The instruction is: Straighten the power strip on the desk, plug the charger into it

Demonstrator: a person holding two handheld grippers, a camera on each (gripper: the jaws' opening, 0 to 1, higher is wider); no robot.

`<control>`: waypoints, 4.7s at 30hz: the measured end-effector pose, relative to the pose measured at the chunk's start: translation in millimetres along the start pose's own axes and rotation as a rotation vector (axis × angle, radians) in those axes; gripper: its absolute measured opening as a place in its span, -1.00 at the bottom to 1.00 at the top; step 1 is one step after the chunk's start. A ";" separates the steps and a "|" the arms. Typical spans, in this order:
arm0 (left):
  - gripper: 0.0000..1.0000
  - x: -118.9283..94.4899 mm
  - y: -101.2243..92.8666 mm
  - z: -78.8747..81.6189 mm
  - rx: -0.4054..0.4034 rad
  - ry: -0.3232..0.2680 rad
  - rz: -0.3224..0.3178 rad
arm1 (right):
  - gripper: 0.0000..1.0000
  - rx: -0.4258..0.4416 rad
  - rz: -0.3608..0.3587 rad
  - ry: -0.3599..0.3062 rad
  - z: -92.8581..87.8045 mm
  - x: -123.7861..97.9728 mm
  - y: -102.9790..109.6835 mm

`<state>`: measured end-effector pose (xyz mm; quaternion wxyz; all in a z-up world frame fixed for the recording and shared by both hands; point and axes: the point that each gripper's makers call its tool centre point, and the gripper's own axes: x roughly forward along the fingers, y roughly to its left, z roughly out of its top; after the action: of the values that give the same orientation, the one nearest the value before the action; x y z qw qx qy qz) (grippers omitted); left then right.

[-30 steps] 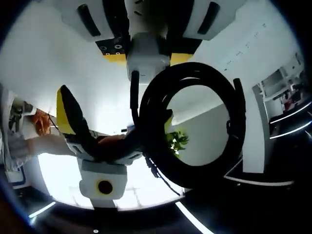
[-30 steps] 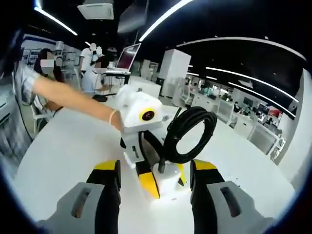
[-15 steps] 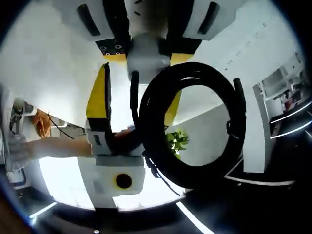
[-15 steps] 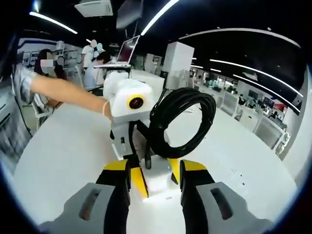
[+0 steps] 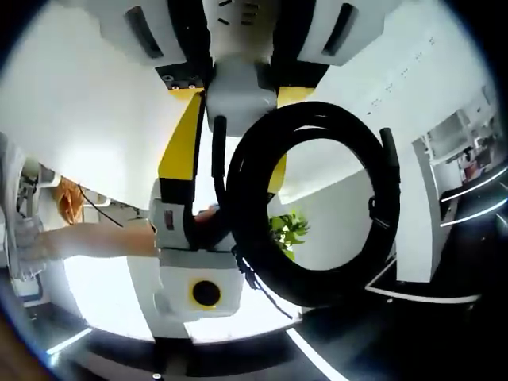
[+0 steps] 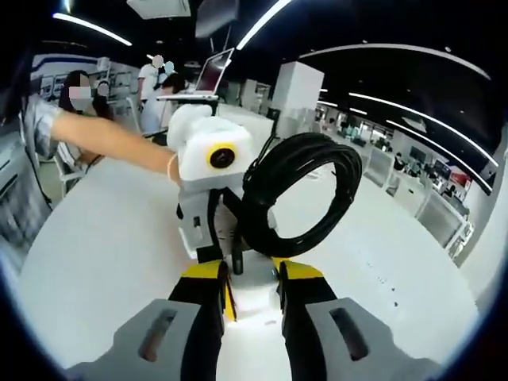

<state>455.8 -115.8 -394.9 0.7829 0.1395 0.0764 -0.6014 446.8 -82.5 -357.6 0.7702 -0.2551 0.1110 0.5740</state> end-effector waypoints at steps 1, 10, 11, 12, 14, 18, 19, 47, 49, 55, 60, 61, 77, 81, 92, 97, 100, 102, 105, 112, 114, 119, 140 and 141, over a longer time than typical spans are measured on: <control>-0.46 0.1 0.2 0.0 -0.002 -0.001 -0.002 | -0.49 -0.004 0.003 0.002 -0.3 0.2 -0.1; -0.46 0.5 1.5 -0.1 -0.005 0.003 -0.005 | -0.51 -0.035 0.062 0.020 -2.1 1.9 -0.8; -0.46 0.6 1.7 -0.1 -0.005 0.003 -0.006 | -0.52 -0.036 0.068 0.027 -2.0 2.0 -1.1; -0.46 0.6 1.9 -0.1 -0.004 0.004 -0.006 | -0.53 -0.046 0.075 0.036 -2.2 2.0 -0.6; -0.45 0.6 2.1 -0.1 0.002 0.005 -0.007 | -0.54 -0.062 0.083 0.052 -2.4 2.2 0.0; -0.44 0.2 1.6 -0.1 -0.013 0.003 0.002 | -0.55 -0.067 0.091 0.057 -2.9 2.2 -0.1; -0.44 -0.1 1.5 -0.4 -0.013 0.007 0.004 | -0.55 -0.067 0.092 0.057 -2.9 2.3 -0.2; 0.32 -59.8 15.9 -19.4 -0.029 0.070 0.104 | -0.56 -0.094 0.079 0.123 -3.8 -0.5 5.9; 0.37 -72.1 22.5 -23.2 -0.044 0.084 0.125 | -0.56 -0.097 0.078 0.128 -4.2 -0.7 6.4; 0.95 -95.2 33.6 -19.5 -0.083 0.063 0.168 | -0.56 -0.093 0.075 0.131 -4.8 -0.1 6.4; 0.99 -107.8 41.5 -11.0 -0.069 0.036 0.197 | -0.56 -0.095 0.072 0.137 -4.9 0.2 10.8; 0.99 -109.6 42.7 -9.4 -0.067 0.031 0.201 | -0.56 -0.095 0.072 0.139 -5.1 0.4 10.2; 0.99 -123.9 41.4 -35.1 -0.043 0.250 0.153 | -0.55 -0.087 0.071 0.145 -5.4 -0.1 14.1; 0.99 -128.7 47.7 -43.9 -0.019 0.362 0.144 | -0.55 -0.084 0.073 0.147 -5.5 0.3 8.6; 0.87 -126.2 42.4 -60.0 0.022 0.588 0.058 | -0.55 -0.069 0.069 0.145 -5.6 1.0 1.9; 0.83 -122.4 38.8 -64.1 -0.012 0.661 0.019 | -0.55 -0.064 0.066 0.140 -5.7 1.0 1.9; 0.83 -121.2 33.8 -64.6 -0.005 0.700 -0.012 | -0.55 -0.062 0.067 0.139 -5.5 0.9 3.5; 0.83 -123.2 32.0 -68.3 -0.021 0.761 -0.031 | -0.55 -0.057 0.068 0.134 -5.4 0.8 2.9; 0.82 -121.8 32.8 -71.1 -0.036 0.804 -0.043 | -0.55 -0.050 0.069 0.127 -5.2 0.7 1.6; 0.72 -123.9 31.0 -80.6 -0.024 0.930 -0.065 | -0.55 -0.052 0.070 0.126 -4.3 0.6 2.9; 0.72 -122.1 29.6 -81.5 -0.013 0.940 -0.076 | -0.55 -0.050 0.069 0.123 -4.1 0.6 2.3; 0.61 -126.2 27.9 -86.2 0.005 1.001 -0.085 | -0.55 -0.053 0.068 0.123 -3.2 0.6 2.6; 0.32 -130.0 20.3 -89.7 0.015 1.094 -0.132 | -0.55 -0.059 0.065 0.115 -3.0 0.0 4.8; 0.30 -130.2 21.6 -89.6 0.013 1.094 -0.130 | -0.55 -0.058 0.065 0.113 -3.1 -0.1 4.7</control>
<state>446.4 37.0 -439.8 0.5895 0.4317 0.4770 -0.4885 442.8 -83.2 -361.4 0.7357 -0.3058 0.1459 0.5864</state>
